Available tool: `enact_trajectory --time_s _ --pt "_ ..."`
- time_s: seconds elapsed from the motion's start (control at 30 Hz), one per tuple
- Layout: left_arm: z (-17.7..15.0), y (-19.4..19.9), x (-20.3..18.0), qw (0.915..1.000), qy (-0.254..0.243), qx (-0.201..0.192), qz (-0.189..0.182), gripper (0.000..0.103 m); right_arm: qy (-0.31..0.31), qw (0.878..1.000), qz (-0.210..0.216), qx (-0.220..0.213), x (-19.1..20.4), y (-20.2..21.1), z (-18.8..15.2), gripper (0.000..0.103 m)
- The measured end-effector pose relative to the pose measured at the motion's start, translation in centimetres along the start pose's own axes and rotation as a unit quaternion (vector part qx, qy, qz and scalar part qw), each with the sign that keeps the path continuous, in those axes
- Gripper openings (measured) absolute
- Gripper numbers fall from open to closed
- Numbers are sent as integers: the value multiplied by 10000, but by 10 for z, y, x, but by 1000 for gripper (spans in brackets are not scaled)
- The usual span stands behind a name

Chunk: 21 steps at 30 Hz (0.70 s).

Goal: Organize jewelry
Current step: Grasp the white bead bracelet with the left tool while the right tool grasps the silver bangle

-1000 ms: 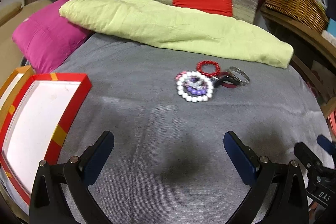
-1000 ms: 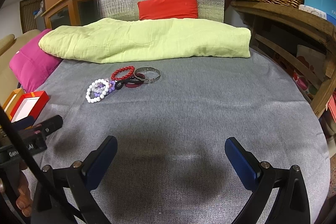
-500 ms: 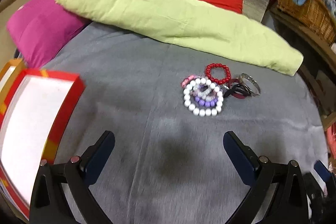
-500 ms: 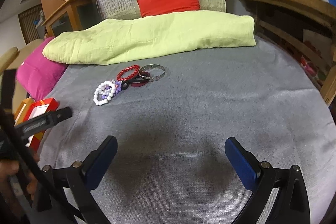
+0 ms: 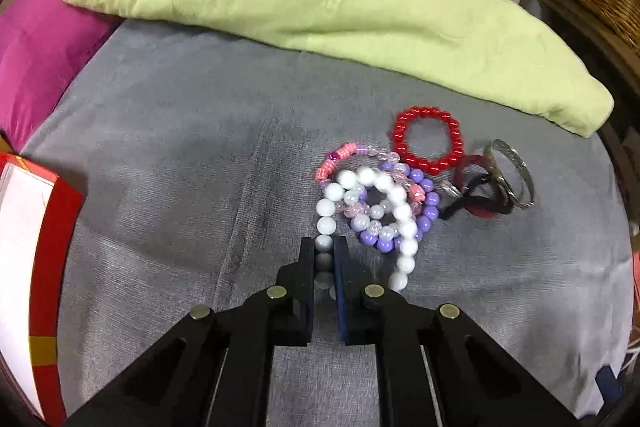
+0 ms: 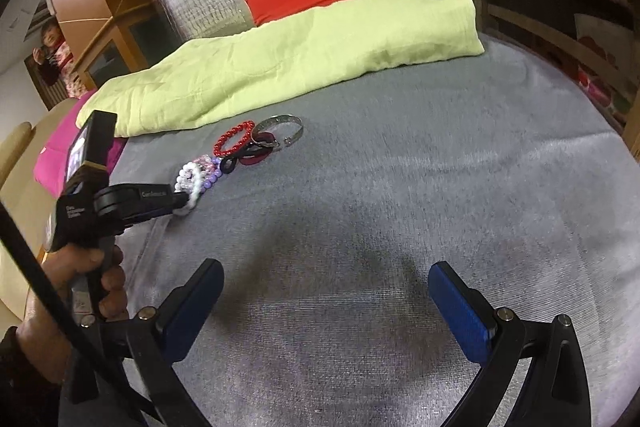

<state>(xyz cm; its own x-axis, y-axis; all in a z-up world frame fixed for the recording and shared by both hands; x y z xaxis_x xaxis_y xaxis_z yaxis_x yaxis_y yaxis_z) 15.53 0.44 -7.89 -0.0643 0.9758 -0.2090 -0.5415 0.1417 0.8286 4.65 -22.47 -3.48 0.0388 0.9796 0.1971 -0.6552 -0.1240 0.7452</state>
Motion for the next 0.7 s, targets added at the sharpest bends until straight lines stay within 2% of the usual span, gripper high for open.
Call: enact_trajectory --time_s 0.17,0.37,0.47,0.53,0.63,0.7 --pt "-21 46 0 9984 -253 -433 -277 9 -5 10000 -7 0 0 -1 -1 103" --pt "-51 93 9 9955 -66 -653 -680 9 84 9999 -99 -21 3 -1 -3 103" --pt "-57 87 15 9966 -146 -574 -565 9 139 9998 -162 -10 3 -2 -4 103" --pt "-60 75 24 9974 43 -344 -629 9 226 9995 -227 21 4 -4 -7 103" --pt "-66 72 33 9985 84 -332 -420 9 281 9992 -199 218 5 -10 -9 103" --pt "-69 70 37 9983 113 -231 -515 9 170 9992 -121 339 4 -12 -6 103"
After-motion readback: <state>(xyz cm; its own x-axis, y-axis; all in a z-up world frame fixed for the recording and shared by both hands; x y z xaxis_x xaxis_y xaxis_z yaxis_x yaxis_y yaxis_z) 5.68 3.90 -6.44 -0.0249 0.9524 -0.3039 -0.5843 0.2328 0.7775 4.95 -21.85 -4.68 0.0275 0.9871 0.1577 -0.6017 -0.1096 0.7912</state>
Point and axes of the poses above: each gripper's, at about its wrist camera, not at the fingertips, and y roughly against the way its jaws point, x to its left, z to its top, the point moved 3 cm from there along -y, roughly the way its jaws point, and after that the axes turned 6 degrees about -z, right-handed, at the moved point
